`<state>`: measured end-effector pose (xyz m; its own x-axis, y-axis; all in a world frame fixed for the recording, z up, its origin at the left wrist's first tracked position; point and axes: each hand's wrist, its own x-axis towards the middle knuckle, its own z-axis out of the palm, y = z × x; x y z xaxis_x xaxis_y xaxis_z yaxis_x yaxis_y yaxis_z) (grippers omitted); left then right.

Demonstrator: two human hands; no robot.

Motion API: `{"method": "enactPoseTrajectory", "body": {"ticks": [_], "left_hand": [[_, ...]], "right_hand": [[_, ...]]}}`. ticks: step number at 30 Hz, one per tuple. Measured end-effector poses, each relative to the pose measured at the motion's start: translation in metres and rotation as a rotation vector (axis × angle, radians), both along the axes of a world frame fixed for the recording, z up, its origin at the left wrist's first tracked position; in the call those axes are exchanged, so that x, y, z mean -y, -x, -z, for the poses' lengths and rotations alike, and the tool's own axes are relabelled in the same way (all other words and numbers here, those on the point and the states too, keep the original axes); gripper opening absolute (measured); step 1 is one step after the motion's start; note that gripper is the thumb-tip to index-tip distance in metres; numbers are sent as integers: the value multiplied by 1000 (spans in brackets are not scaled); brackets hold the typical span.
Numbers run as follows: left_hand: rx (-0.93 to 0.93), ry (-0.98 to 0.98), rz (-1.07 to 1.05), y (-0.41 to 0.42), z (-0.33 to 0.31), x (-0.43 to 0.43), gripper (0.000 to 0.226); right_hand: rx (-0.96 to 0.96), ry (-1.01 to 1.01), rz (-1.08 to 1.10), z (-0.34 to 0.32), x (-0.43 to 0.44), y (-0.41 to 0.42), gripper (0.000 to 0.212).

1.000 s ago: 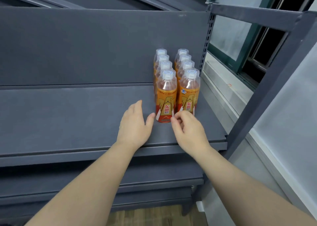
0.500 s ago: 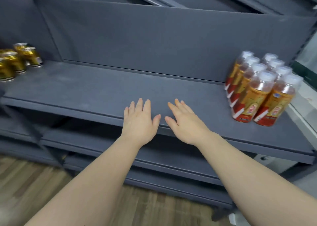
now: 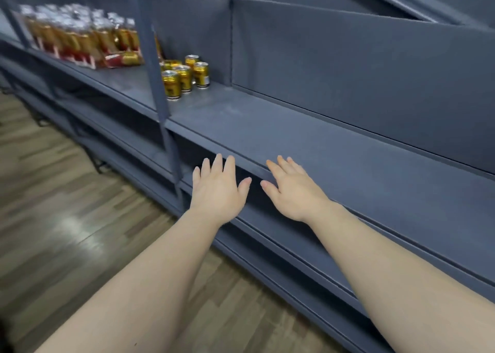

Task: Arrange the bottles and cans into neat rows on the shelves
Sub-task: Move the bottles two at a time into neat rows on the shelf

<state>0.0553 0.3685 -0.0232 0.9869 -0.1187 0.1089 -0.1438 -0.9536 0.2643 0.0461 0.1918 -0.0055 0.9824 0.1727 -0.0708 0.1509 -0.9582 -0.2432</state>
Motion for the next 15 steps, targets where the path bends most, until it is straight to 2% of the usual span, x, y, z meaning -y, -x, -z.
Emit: {"method": "enactPoseTrajectory", "body": {"ticks": [5,15], "left_hand": [[-23,-13,-146,-17,7,-50,67],[-62,-61,-467,-57,3,-132,62]], "right_hand": [[-20,27,-170,6,-56,-47,63],[-44,-46,-504,11,-158,-141,63]]}}
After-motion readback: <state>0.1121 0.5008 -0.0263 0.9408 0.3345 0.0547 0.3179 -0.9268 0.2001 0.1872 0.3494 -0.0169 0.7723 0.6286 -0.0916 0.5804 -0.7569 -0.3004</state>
